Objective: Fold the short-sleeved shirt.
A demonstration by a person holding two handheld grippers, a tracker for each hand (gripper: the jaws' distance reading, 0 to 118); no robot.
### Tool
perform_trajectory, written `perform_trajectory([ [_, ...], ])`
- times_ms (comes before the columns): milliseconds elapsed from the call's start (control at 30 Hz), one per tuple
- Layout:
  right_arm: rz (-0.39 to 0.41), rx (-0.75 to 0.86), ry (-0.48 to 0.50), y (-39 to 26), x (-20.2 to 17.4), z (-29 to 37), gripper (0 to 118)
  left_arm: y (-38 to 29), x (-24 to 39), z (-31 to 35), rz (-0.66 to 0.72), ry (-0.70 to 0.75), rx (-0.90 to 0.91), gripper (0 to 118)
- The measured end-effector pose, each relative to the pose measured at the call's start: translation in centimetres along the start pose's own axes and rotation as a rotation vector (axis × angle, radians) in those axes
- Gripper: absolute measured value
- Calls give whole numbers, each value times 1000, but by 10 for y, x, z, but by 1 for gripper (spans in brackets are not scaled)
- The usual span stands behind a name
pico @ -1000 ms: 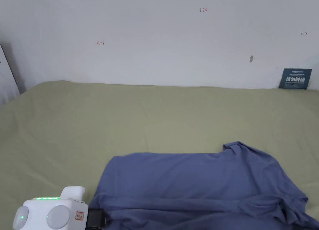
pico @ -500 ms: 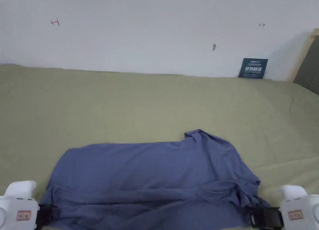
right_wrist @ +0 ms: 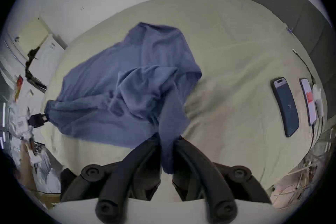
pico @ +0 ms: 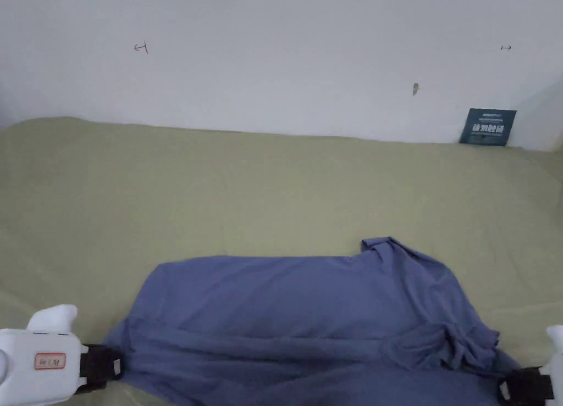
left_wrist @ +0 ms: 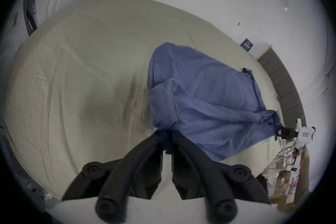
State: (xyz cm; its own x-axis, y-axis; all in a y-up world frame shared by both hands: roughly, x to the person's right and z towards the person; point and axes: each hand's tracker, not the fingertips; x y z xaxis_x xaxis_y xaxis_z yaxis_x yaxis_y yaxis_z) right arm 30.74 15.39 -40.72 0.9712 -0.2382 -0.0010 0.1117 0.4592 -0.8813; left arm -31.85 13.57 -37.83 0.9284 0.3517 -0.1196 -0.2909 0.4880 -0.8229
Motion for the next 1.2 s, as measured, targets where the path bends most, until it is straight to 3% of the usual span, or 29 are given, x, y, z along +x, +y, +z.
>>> perform_trajectory([
  [367,-10,-20,25,-54,9,68,9,-54,-9,66,-5,-32,-25,10],
  [700,-91,-145,-33,-119,42,36,9,-127,-32,36,46,1,-153,10],
  [933,-2,-158,-112,-131,38,15,9,-134,-52,28,72,-18,-135,10],
  [1033,-13,-160,-109,-124,36,20,11,-127,-50,32,62,-22,-149,11],
  [1100,-27,-164,-93,-117,40,33,33,-123,-46,47,84,-24,-154,46],
  [1133,-1,-159,-110,-113,37,42,54,-119,-43,59,81,3,-134,71],
  [1167,58,-129,-143,-106,33,54,84,-114,-42,70,68,10,-103,92],
  [1200,85,-109,-157,-102,26,63,94,-108,-40,78,59,1,-63,94],
])
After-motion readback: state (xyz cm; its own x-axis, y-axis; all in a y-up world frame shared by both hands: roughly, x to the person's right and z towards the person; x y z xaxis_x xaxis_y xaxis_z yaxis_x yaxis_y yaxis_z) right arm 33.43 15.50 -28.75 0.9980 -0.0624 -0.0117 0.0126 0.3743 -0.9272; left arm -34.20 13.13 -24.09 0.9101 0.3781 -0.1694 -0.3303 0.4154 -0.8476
